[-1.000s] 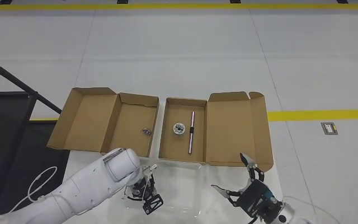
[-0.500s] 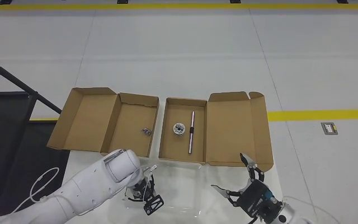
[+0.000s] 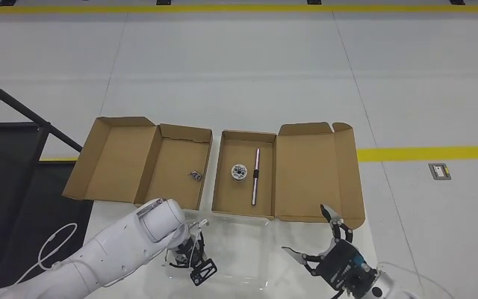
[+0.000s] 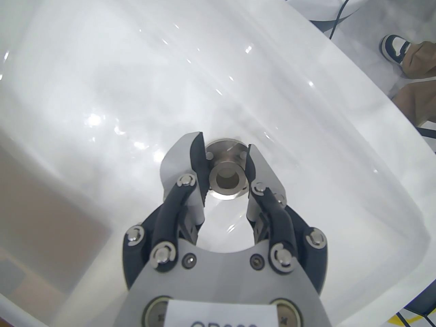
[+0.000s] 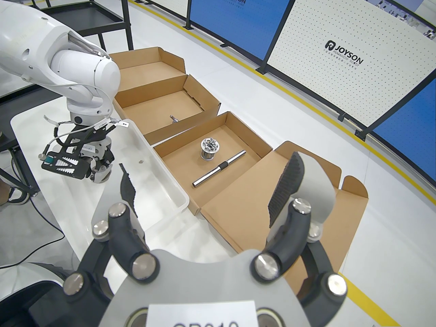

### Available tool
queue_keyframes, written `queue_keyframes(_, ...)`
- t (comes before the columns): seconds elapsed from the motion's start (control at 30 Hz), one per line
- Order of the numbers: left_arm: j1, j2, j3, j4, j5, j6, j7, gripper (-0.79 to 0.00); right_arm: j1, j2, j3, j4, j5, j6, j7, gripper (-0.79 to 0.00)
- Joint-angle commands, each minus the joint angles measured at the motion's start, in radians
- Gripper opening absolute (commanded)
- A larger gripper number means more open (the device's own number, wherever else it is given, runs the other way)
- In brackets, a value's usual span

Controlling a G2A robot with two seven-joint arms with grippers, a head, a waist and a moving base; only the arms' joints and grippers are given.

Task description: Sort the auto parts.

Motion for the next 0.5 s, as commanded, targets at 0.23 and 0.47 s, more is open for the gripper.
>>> queue_keyframes(0.23, 0.004, 0.016, 0.0, -0.004, 0.034, 0.0, 0.0, -0.48, 0.0, 0.0, 0.0, 0.0, 0.0, 0.0, 0.0, 0.0)
queue_keyframes(0.47, 0.003, 0.013, 0.0, 0.003, 0.047, 0.0, 0.0, -0.554, 0.0, 0.0, 0.0, 0.0, 0.0, 0.0, 0.0, 0.0)
